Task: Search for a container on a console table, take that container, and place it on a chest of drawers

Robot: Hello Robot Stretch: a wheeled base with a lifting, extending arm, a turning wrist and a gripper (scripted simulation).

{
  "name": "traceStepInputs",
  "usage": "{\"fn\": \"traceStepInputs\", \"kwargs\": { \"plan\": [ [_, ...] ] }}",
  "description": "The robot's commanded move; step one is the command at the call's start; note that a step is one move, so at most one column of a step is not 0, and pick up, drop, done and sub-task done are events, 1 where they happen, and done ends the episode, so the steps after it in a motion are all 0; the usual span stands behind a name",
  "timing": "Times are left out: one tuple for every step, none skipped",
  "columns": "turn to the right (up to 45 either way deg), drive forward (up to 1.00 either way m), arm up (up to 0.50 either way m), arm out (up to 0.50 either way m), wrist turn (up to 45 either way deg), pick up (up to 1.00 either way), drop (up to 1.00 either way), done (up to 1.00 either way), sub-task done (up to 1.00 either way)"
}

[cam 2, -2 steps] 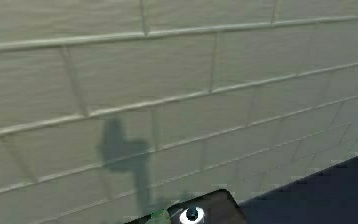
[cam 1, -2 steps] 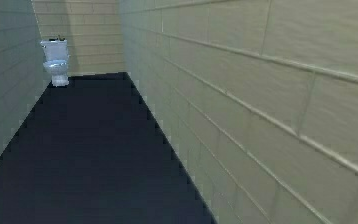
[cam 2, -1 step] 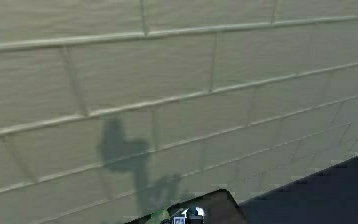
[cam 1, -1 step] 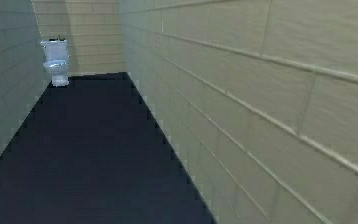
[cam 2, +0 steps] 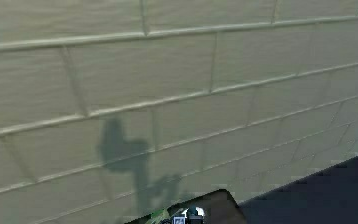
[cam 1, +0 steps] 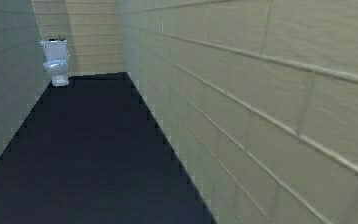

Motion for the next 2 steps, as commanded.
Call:
{"fn": "traceStepInputs", "kwargs": {
  "plan": [
    [0.0,0.0,0.0,0.0,45.0,0.0,0.0,0.0,0.0],
    [0.0,0.0,0.0,0.0,45.0,0.0,0.0,0.0,0.0]
  ]
}}
